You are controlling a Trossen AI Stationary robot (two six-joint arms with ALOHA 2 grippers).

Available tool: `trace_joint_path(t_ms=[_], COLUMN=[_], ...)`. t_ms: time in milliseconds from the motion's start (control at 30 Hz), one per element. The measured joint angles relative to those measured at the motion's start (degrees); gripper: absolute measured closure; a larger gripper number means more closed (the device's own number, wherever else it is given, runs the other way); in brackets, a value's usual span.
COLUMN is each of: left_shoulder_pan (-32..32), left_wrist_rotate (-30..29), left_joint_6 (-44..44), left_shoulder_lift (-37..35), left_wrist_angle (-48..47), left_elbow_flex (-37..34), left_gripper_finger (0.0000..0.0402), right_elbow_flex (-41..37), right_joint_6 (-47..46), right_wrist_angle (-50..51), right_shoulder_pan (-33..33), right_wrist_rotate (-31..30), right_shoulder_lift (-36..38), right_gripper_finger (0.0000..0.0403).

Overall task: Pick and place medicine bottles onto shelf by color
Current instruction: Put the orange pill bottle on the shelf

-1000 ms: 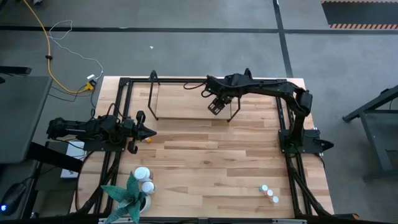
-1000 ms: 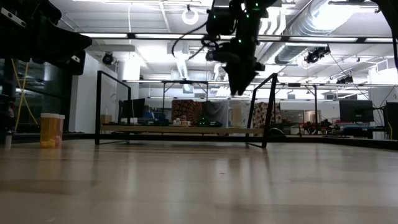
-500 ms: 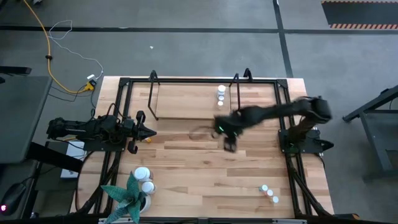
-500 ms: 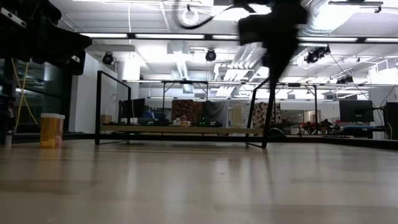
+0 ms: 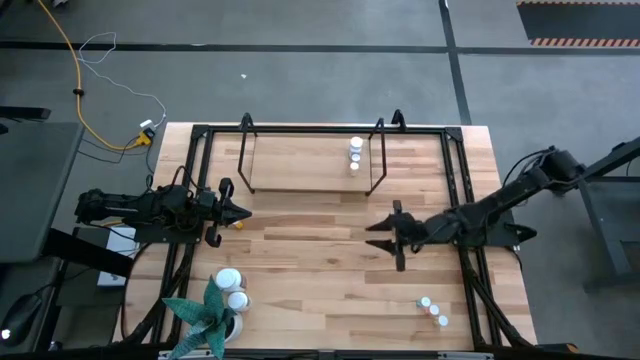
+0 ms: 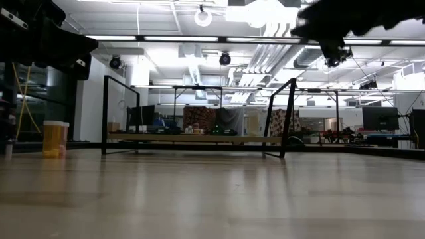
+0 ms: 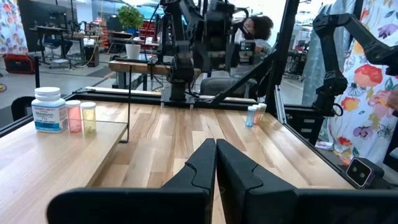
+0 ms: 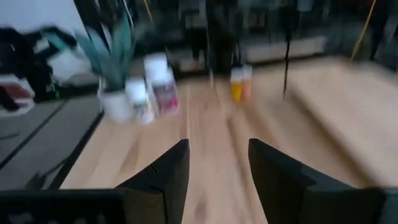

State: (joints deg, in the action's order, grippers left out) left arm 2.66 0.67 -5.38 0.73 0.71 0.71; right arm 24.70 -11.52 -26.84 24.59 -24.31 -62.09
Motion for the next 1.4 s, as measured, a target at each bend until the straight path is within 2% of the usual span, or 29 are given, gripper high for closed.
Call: trace_joint_path(t_ms=[67,300,467,600,667,767,867,1033,1167,1300,1400], left_shoulder_pan=[0.0,0.0,0.0,0.0,-0.2,-1.3,-3.5,-8.7,-13.3,-16.9,-19.7], left_wrist_rotate=[0.0,0.0,-0.3,-5.7,-6.2,-5.4,-6.6,-5.6,-6.8,-10.6,-14.0], left_joint_6=[0.0,0.0,0.0,-2.1,-5.2,-7.9,-8.5,-5.7,-1.7,2.0,3.7], left_shoulder_lift=[0.0,0.0,0.0,0.0,0.0,0.2,1.7,7.1,13.0,19.9,26.3], left_wrist_angle=[0.0,1.4,2.6,6.7,7.8,10.4,14.6,29.4,38.9,40.6,35.2], left_elbow_flex=[0.0,0.0,0.0,0.0,0.0,0.0,0.0,0.0,0.0,4.0,9.9], left_gripper_finger=[0.0398,0.0398,0.0398,0.0398,0.0393,0.0366,0.0319,0.0228,0.0170,0.0145,0.0144], right_elbow_flex=[-0.1,4.3,5.9,6.1,6.1,6.1,6.1,6.1,6.1,6.1,6.1], right_joint_6=[5.1,16.0,17.0,16.5,16.5,15.3,14.6,14.5,14.2,13.8,12.4], right_wrist_angle=[-3.3,-3.4,-3.4,-3.0,-2.9,-2.7,-2.5,-1.8,-1.6,-1.5,-0.9], right_shoulder_pan=[-0.7,-3.8,-6.0,-7.4,-8.0,-8.7,-9.3,-9.6,-9.6,-9.6,-9.6], right_wrist_rotate=[-0.1,0.2,0.2,0.2,0.3,0.3,0.3,0.3,0.3,0.3,0.3], right_shoulder_lift=[0.7,1.1,1.0,1.1,1.0,1.0,1.0,1.0,1.0,1.0,1.0], right_gripper_finger=[0.0247,0.0247,0.0247,0.0247,0.0247,0.0247,0.0247,0.0247,0.0247,0.0247,0.0247])
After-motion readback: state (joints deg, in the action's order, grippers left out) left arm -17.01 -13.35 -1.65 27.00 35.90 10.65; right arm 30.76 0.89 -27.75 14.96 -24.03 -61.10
